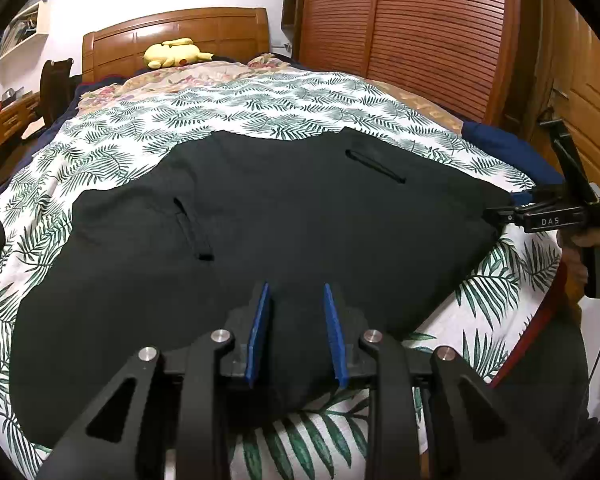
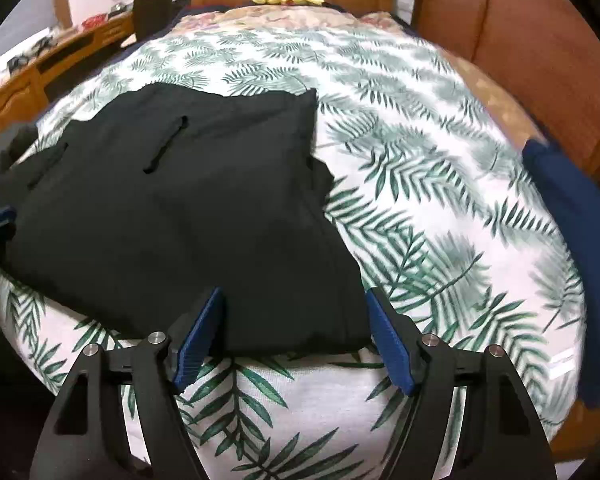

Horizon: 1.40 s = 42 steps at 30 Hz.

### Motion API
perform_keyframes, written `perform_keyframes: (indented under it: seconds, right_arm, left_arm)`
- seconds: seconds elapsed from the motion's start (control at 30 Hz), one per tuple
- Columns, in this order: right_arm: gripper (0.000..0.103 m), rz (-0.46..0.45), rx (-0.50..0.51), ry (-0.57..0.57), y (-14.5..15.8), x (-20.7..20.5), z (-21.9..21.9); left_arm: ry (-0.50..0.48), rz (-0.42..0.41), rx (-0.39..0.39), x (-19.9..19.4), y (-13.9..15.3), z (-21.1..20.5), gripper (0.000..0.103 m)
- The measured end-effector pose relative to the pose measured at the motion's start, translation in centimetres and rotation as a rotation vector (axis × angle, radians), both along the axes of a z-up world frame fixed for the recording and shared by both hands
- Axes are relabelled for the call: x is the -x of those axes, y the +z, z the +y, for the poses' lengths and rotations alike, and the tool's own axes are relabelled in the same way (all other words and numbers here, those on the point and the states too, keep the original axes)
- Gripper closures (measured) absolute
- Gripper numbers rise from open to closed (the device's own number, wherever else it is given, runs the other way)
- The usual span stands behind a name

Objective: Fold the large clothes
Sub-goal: 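Grasp the folded coat edge with the right gripper and lift it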

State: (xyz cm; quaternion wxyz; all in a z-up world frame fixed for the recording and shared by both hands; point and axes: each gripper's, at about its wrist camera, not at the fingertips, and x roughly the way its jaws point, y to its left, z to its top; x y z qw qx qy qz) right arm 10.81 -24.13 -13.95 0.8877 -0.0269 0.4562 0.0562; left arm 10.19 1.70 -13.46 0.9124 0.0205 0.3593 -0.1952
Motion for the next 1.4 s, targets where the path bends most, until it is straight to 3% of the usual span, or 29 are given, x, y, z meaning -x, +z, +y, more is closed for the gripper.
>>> perform_keyframes:
  seconds: [0.37, 0.53, 0.57, 0.6, 0.67, 0.87, 1.1, 1.4]
  right_arm:
    - [0.024, 0.019, -0.074, 0.014, -1.5, 0.1, -0.2]
    - [0.053, 0.025, -0.129, 0.062, -1.2, 0.3, 0.1]
    - [0.073, 0.029, -0.143, 0.078, -1.0, 0.4, 0.3]
    - [0.082, 0.007, -0.123, 0.096, -0.4, 0.7, 0.8]
    - [0.086, -0.039, -0.067, 0.115, 0.9, 1.1, 1.9]
    - [0.089, -0.167, -0.081, 0.147, 6.9, 1.1, 4.2]
    - [0.089, -0.269, -0.073, 0.265, 11.9, 0.4, 11.0]
    - [0.09, -0.315, -0.1, 0.478, 13.4, -0.6, 22.5]
  left_arm:
    - [0.0, 0.005, -0.005, -0.2, -0.2, -0.1, 0.077]
    - [0.0, 0.004, -0.002, -0.2, -0.2, -0.1, 0.077]
    - [0.0, 0.004, 0.001, -0.2, -0.1, 0.0, 0.077]
    - [0.001, 0.004, 0.004, -0.2, -0.1, 0.1, 0.077]
    - [0.004, -0.002, 0.009, -0.1, 0.2, 0.4, 0.077]
    - [0.032, -0.053, 0.034, 0.8, 1.8, 2.5, 0.077]
    - [0.088, -0.087, 0.054, 2.1, 2.6, 6.2, 0.077]
    - [0.178, -0.106, 0.05, 3.8, 2.8, 10.8, 0.077]
